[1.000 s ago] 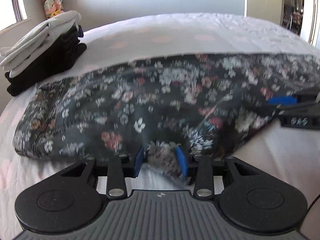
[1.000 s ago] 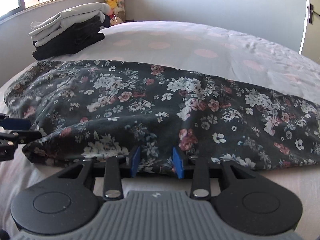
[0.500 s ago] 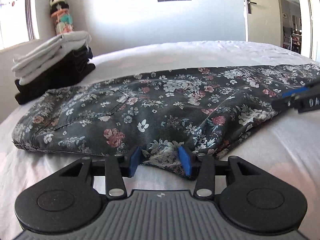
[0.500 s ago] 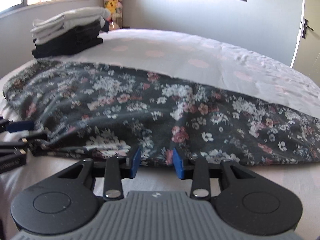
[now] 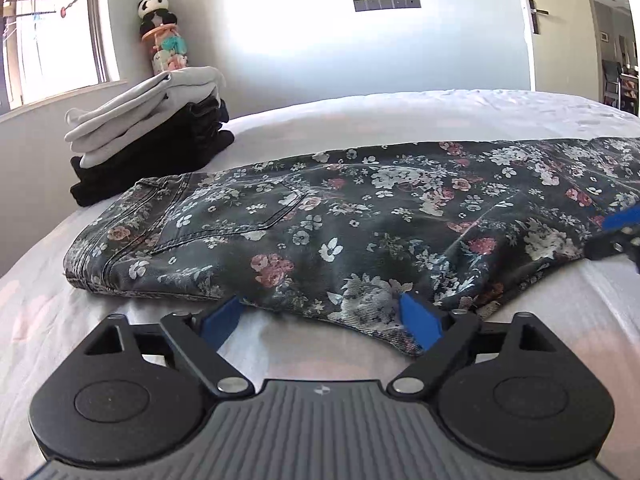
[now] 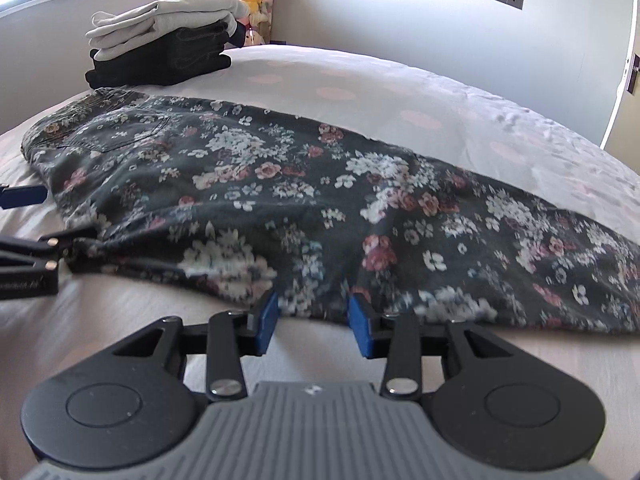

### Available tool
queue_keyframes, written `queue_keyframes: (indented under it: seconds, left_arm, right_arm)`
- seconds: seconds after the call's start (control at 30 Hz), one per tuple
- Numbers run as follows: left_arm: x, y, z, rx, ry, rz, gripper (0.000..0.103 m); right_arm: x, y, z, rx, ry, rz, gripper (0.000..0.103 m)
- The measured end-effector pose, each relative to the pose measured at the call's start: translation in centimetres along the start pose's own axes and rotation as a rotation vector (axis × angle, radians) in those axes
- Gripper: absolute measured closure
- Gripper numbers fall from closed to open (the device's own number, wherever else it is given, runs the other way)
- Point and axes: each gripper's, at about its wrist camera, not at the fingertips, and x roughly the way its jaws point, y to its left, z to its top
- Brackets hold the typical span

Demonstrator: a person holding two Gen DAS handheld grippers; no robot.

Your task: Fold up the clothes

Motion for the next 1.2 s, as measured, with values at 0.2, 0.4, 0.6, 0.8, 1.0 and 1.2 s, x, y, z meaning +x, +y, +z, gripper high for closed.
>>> queue_keyframes:
  seconds: [0.2,0.4,0.6,0.8,1.0,1.2]
  left_arm:
    - [0.3,0.8,-0.1,-0.048,0.022,0.005,0.000]
    - [0.4,0.9,-0.1,-0.060,0.031,-0.004,0.000]
    - [0.4,0.9,-0.1,-0.058,0.031,-0.002,0.000]
    - [0.5,1.0,0.0,-0.067,0.035,-0.008,0.000]
    - [0.7,1.3,0.0,-0.084,0.042,-0.021,0.000]
    - [0.7,1.2,0.0,-0.088,0.040,-0.021,0.000]
  right_arm:
    - [-2.3,-1.9,-1.7,0.061,0.013,-0.016,0.054]
    - [-3.8,-3.1,-2.7,0.137,0.026,-0.039,0.051]
    - [-4.7,-2.8,-3.1,0.161,0.025,-0.039,0.049]
    - [-5.3,-2.2,-2.9,0.148,0.016,-0.046,0.047]
    - [-5.7,-2.2,-2.8,0.165,0.000,-0.056,0.047]
    - [-6.1,-1.6,-2.3,0.157,-0.015,-0.067,0.047]
